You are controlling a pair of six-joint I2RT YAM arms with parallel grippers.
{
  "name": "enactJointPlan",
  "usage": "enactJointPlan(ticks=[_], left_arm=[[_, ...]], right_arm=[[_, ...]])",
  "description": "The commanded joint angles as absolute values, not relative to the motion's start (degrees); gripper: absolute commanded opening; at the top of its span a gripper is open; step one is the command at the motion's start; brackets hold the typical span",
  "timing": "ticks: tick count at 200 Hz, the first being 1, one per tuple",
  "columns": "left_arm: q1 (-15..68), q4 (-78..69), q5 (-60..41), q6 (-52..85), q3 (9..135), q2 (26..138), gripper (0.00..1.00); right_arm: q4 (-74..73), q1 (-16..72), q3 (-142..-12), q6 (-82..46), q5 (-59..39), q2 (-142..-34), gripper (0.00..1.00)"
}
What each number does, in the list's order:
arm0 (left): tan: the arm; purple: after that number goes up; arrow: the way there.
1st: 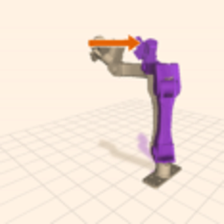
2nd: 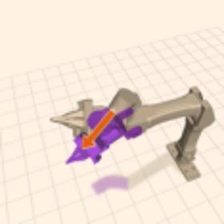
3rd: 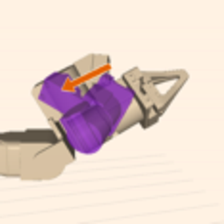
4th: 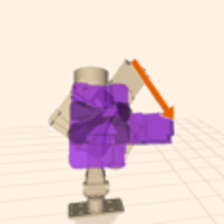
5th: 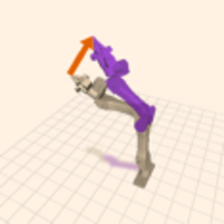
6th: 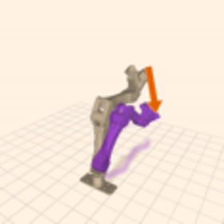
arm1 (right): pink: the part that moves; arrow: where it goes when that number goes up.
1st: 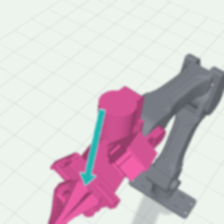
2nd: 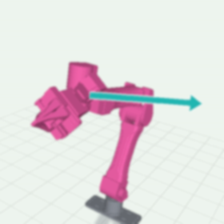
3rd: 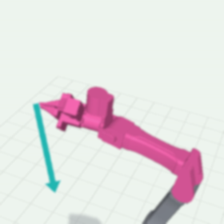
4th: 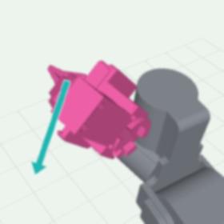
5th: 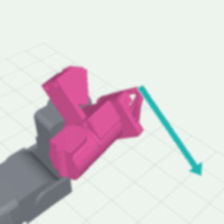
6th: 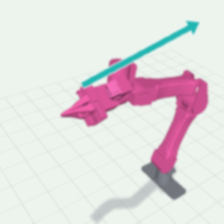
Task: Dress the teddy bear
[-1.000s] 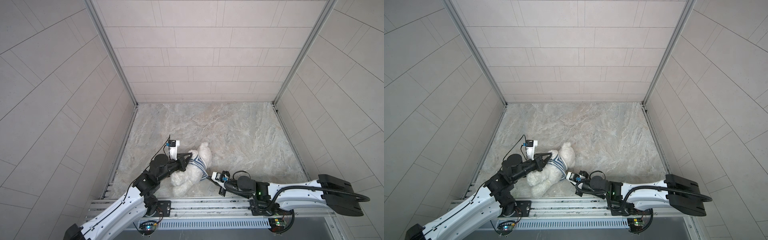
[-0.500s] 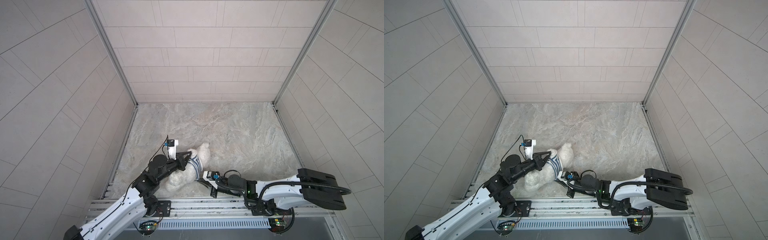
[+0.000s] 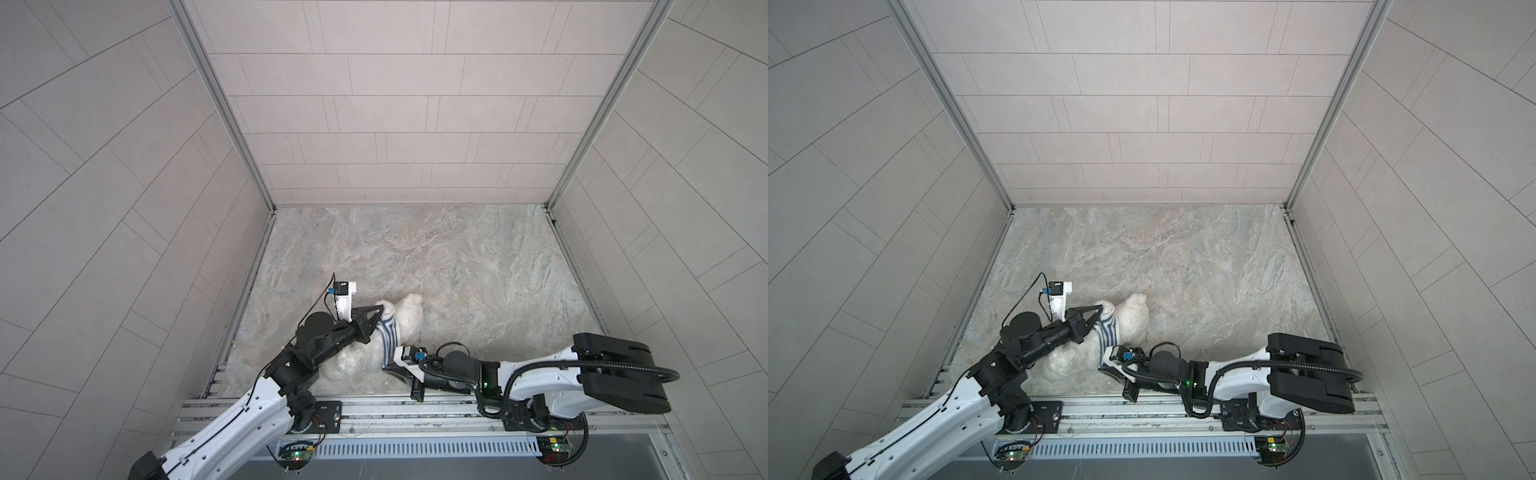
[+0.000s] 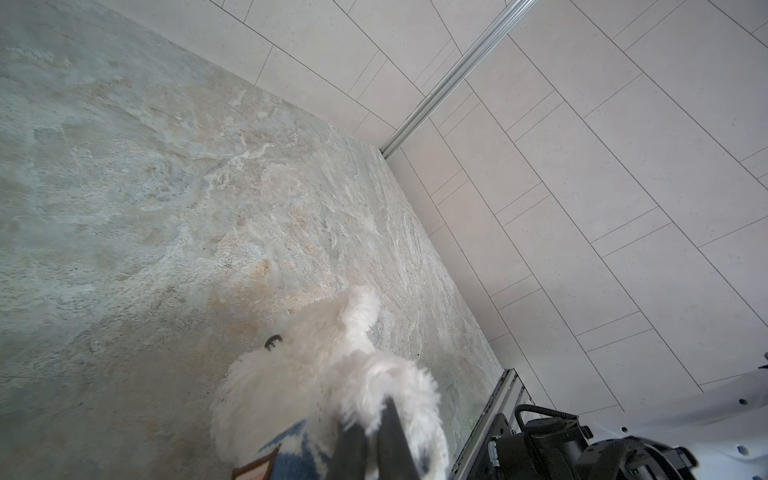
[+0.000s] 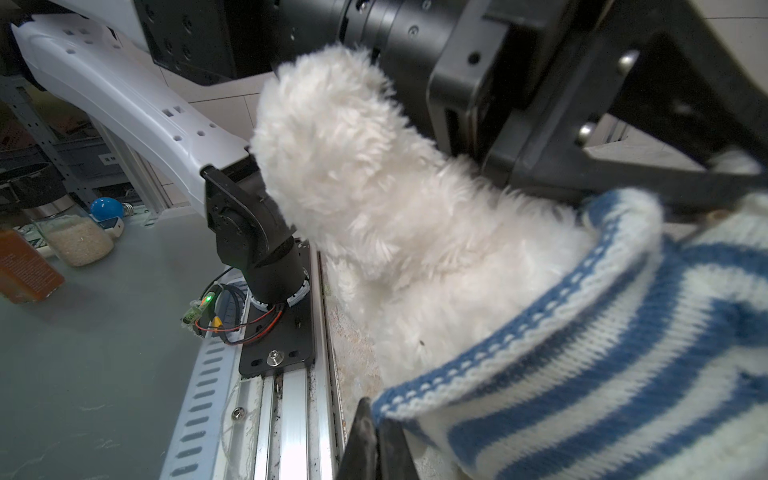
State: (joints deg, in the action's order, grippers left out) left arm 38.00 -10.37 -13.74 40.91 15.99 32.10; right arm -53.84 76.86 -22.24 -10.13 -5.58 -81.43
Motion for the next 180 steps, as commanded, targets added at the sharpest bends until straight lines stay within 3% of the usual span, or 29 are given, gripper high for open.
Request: enactJointPlan(ticks=[1, 31, 117, 180], left_arm=[[37.44, -13.05, -11.26, 39.87, 16.82, 31.12, 0.00], [37.46, -10.53, -11.22, 38.62, 18.31, 29.90, 0.00], [37.44, -13.44, -19.77, 39.02, 19.86, 29.71, 0.00], [37.44, -12.07, -18.36, 37.88, 20.84, 29.65, 0.00]], right_arm=[[-57.08, 78.22, -20.88, -11.21, -6.75, -80.91, 0.00], [-57.90, 77.30, -17.97, -13.30, -0.11, -81.70, 0.00], [-72.08, 75.06, -13.75, -18.46, 5.26, -92.55, 0.00], [-66.85, 73.59, -13.96, -17.89, 6.45, -89.91, 0.00]])
